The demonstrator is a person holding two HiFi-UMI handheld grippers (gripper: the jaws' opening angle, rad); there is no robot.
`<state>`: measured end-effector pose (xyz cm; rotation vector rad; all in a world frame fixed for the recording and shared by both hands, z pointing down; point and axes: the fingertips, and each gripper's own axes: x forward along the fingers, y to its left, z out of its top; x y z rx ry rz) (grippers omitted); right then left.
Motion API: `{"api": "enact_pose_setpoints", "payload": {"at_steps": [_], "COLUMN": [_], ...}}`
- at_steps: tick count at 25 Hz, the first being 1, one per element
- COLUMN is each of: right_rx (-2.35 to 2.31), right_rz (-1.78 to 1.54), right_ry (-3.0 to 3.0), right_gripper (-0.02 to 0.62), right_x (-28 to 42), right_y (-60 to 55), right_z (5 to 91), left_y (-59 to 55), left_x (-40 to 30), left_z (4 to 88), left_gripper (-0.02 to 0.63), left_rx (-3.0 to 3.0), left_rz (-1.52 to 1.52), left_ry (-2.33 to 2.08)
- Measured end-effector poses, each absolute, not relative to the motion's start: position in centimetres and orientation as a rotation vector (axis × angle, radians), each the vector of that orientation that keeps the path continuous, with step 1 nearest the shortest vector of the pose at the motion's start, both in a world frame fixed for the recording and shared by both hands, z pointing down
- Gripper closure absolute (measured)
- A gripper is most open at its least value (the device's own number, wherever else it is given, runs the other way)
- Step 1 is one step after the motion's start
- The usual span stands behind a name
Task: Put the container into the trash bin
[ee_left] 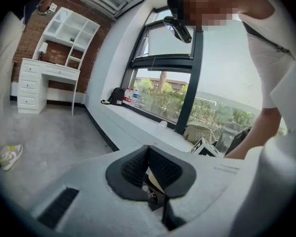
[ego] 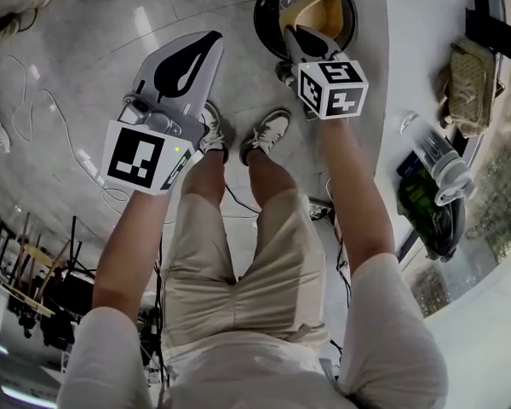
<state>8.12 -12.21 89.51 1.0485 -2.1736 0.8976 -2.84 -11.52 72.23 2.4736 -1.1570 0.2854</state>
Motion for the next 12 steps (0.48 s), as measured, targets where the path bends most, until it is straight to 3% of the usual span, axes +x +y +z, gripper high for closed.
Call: {"api": "enact_pose_setpoints", "payload": {"at_steps": [12], "right_rx": [1.077], "right_rz": [0.968], "right_ry": [-2.111], "right_gripper": [0.579], "right_x": [9.2], "right_y": [-13.3], "right_z": [96.3], "left_y": [-12.0], "left_x": [-1.9], "left_z": [77.0], "left_gripper": [0.591], "left_rx": [2.48], "left_rz": [0.295], "left_ry": [-1.131]}}
